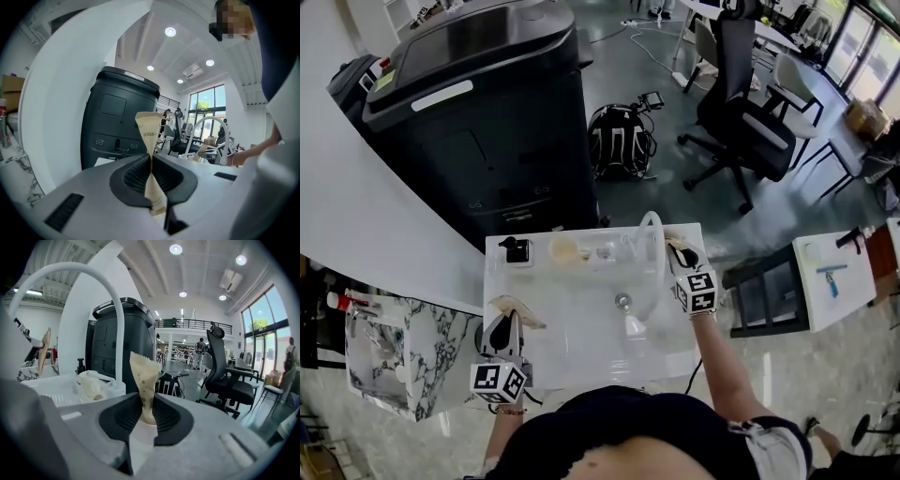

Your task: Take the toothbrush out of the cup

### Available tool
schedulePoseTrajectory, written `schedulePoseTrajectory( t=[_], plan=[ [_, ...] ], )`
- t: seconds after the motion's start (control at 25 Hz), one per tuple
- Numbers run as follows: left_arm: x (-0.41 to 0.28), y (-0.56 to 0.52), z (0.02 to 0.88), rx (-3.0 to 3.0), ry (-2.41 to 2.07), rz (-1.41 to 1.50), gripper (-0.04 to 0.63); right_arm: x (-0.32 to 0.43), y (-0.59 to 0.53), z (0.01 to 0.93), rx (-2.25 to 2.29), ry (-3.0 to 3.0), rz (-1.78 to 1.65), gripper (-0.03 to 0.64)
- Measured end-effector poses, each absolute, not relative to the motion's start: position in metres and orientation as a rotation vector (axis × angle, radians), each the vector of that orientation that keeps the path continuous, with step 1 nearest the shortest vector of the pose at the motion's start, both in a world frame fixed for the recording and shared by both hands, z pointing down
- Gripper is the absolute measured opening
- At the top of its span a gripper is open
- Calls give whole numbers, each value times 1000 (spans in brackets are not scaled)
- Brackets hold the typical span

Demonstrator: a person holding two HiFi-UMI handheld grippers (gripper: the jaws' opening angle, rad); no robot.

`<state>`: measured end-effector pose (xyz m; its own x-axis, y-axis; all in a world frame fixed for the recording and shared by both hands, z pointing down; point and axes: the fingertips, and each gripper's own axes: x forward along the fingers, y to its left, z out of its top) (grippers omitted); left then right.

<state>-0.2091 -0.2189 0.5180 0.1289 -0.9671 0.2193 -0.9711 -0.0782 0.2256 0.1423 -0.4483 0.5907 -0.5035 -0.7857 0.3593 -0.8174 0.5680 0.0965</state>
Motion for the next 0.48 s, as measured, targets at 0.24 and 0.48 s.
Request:
schedulePoseTrajectory(
  t=[0.24, 0.48],
  plan=[
    [-208, -218, 521, 2103, -1888, 35, 15, 142, -443, 579, 1308, -2451, 83, 69],
    [-208, -215, 524, 2108, -1876, 32, 15, 146, -435, 551, 1354, -2486, 44, 69]
  ],
)
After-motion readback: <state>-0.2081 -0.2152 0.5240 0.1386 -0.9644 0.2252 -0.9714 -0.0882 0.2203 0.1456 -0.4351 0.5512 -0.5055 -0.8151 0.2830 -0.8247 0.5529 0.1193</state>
